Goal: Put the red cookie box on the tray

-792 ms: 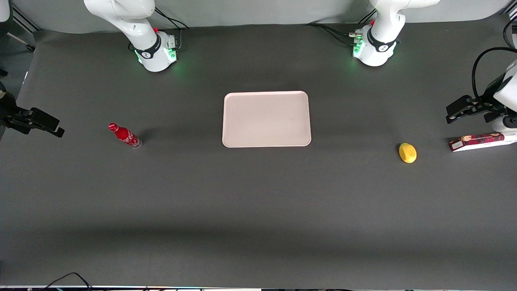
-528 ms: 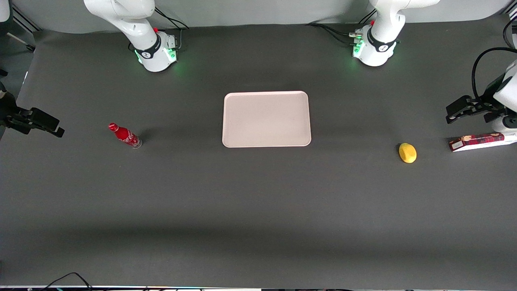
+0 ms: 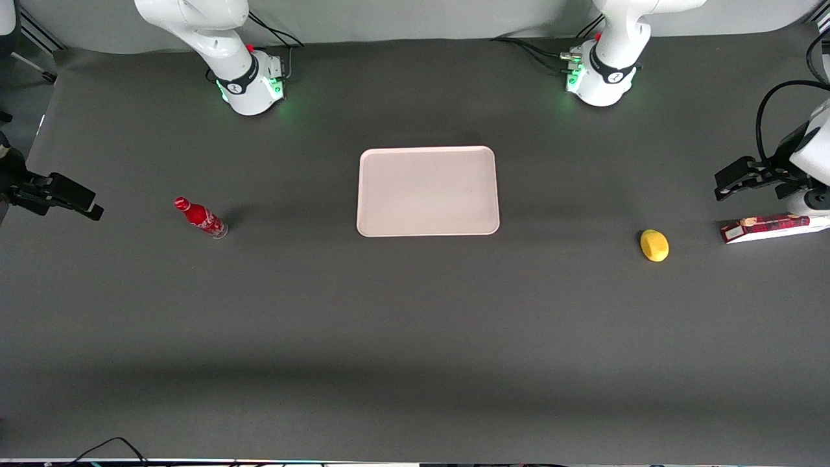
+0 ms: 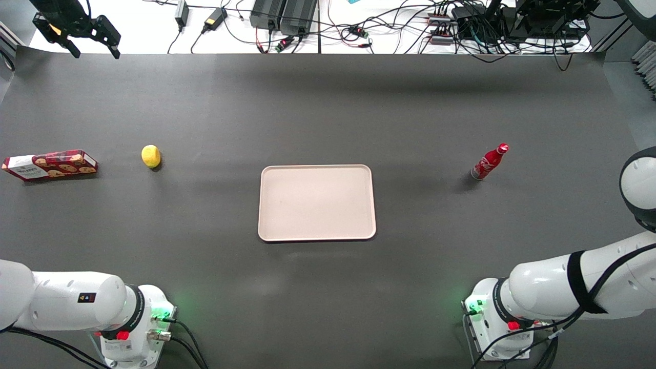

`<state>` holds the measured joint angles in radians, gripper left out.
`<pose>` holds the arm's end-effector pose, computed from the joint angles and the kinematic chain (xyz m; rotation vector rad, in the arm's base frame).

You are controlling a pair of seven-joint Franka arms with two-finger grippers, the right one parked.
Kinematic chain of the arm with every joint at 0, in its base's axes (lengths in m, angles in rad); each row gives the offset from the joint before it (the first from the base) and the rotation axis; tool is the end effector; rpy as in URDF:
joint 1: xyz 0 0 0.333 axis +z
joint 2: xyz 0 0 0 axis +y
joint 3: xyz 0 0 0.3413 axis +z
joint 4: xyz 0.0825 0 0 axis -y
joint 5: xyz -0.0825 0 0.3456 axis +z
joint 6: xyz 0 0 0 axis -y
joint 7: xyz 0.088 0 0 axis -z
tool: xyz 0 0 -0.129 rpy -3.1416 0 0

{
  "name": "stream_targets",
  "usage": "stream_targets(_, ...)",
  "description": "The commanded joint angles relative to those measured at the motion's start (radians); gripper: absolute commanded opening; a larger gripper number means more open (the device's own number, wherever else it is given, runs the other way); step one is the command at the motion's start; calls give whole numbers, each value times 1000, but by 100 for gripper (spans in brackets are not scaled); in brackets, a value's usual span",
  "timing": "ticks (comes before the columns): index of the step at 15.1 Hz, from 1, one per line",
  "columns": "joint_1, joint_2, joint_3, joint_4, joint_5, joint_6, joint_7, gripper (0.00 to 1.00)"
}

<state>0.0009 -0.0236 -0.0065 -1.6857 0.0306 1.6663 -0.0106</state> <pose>0.5147 0.0008 0.5982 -3.1110 -0.0033 -0.0069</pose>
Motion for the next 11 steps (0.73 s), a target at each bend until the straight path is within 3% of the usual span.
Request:
stream_targets(1,1,14,-1,32,-1,-17,9,100)
stream_targets(6,-1,13,-1,31,2,-25,96,100)
stream_targets(11,24,24,60,12,15,-66,540,100)
